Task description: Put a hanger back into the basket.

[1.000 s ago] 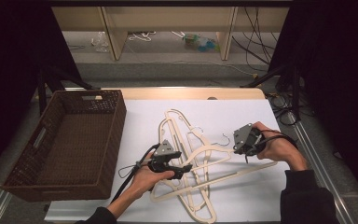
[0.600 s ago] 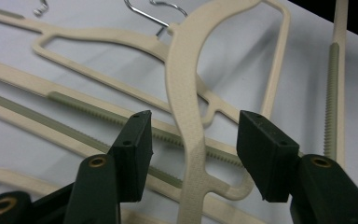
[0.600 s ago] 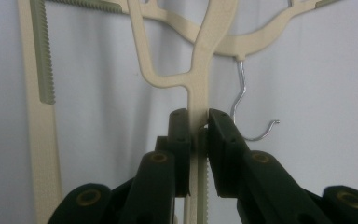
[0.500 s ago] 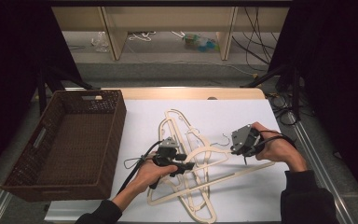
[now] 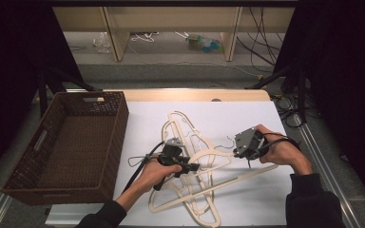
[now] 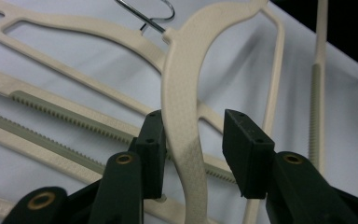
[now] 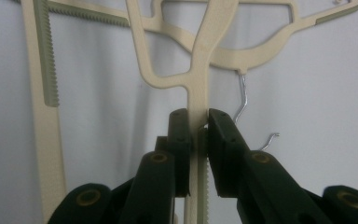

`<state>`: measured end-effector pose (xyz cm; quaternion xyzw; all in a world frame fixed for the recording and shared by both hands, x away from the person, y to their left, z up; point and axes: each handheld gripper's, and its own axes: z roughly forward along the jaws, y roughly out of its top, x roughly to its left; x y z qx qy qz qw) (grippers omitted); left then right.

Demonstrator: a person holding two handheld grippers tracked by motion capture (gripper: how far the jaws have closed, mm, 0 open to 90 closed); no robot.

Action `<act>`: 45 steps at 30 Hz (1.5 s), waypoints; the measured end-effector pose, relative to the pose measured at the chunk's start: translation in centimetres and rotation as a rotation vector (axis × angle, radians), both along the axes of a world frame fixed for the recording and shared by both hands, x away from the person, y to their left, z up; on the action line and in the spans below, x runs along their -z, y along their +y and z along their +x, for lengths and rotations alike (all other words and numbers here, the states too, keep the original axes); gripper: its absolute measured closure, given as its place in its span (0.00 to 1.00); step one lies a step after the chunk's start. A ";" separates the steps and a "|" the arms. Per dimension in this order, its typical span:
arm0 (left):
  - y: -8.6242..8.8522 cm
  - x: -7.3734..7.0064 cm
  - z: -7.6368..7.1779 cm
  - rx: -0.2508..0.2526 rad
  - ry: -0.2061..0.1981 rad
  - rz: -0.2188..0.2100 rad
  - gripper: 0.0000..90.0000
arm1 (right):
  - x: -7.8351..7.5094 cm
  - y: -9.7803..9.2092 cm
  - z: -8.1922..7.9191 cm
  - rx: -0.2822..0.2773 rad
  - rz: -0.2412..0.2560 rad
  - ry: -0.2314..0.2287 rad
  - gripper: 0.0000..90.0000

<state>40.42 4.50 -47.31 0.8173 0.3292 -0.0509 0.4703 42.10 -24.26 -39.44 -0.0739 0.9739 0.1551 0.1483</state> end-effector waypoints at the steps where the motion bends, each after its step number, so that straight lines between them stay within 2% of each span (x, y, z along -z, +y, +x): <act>1: 0.2 -0.2 0.1 0.002 0.004 -0.013 0.68 | 0.0 0.0 0.0 0.000 0.000 0.001 0.89; 6: 0.6 -1.0 0.1 0.002 0.022 -0.067 0.74 | -0.1 0.1 -0.1 -0.007 0.000 -0.003 0.89; 10: 0.5 -1.2 -0.1 0.016 0.017 -0.063 0.79 | 0.0 0.2 -0.2 -0.019 -0.006 0.002 0.89; 13: 0.6 -1.5 -0.2 0.025 0.028 -0.079 0.86 | 0.2 0.2 -0.2 -0.023 -0.013 0.012 0.89; 16: 0.6 -1.9 -0.4 0.047 0.031 -0.083 0.88 | 0.4 0.1 -0.2 -0.028 -0.007 0.020 0.89; 19: 0.6 -2.3 -0.6 0.047 0.021 -0.081 0.89 | 0.4 0.1 -0.3 -0.032 -0.008 0.021 0.89; 23: 0.5 -2.5 -0.8 0.045 0.035 -0.079 0.90 | 0.4 0.1 -0.3 -0.035 -0.004 0.028 0.89; 26: 0.4 -2.7 -0.9 0.063 0.033 -0.074 0.90 | 0.4 0.1 -0.5 -0.039 -0.012 0.027 0.89; 31: 0.5 -3.1 -0.8 0.060 0.040 -0.104 0.87 | 0.3 0.2 -0.7 -0.046 0.000 0.035 0.89; 32: 0.6 -3.1 -0.8 0.076 0.033 -0.096 0.90 | 0.2 0.1 -0.9 -0.030 0.001 0.036 0.89; 36: 0.4 -3.1 -1.0 0.084 0.036 -0.097 0.92 | 0.2 0.1 -0.8 -0.041 0.003 0.036 0.89; 37: 0.3 -3.1 -1.0 0.086 0.064 -0.120 0.92 | 0.2 0.1 -0.8 -0.038 -0.006 0.032 0.89; 41: 0.3 -3.3 -1.2 0.096 0.079 -0.131 0.93 | 0.1 0.0 -0.8 -0.039 0.000 0.027 0.89; 43: 0.3 -3.4 -1.3 0.096 0.094 -0.137 0.94 | 0.1 -0.1 -1.0 -0.023 0.006 0.036 0.89; 45: 0.3 -3.7 -1.4 0.107 0.089 -0.133 0.95 | 0.0 -0.1 -0.9 -0.038 0.011 0.032 0.90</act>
